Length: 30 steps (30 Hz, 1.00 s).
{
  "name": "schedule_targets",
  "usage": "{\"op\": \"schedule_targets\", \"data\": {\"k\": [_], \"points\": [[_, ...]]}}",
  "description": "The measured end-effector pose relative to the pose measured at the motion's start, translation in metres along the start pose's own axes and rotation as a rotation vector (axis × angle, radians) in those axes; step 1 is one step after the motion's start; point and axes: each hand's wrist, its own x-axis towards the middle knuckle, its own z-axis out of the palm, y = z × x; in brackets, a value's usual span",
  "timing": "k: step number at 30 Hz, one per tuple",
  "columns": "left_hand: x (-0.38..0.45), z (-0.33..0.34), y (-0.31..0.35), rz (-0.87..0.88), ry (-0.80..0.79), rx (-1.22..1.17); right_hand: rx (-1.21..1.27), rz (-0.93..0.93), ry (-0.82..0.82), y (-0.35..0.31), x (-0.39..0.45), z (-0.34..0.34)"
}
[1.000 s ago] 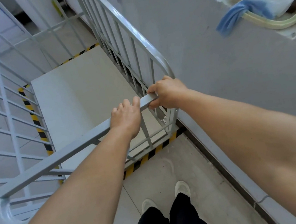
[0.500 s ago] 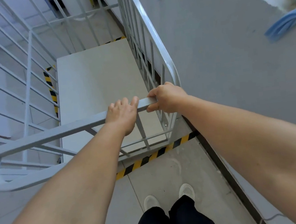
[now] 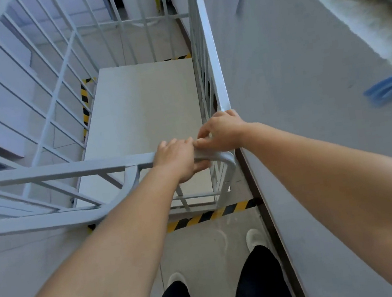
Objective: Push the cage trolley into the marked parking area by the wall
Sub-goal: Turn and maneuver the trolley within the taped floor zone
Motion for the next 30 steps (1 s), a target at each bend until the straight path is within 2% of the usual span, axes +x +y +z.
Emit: {"op": "schedule_targets", "data": {"k": [4,8,13,19,24,30], "points": [[0.011,-0.007,0.028,-0.045,-0.073,-0.07,-0.15,-0.081,0.003,0.029,0.012,-0.006],[0.009,-0.011,0.052,-0.15,-0.066,-0.132,-0.057,-0.111,0.049,0.038,0.018,-0.006],[0.006,-0.005,0.05,-0.235,-0.02,-0.103,0.054,0.018,0.094,0.037,0.026,-0.005],[0.012,-0.007,0.054,-0.303,-0.07,-0.066,0.158,0.158,0.093,0.034,0.035,-0.008],[0.019,-0.006,0.062,-0.399,-0.053,-0.073,0.163,0.196,0.083,0.036,0.041,-0.001],[0.019,-0.007,0.064,-0.468,-0.026,-0.103,0.245,0.166,0.17,0.038,0.051,0.005]]}}
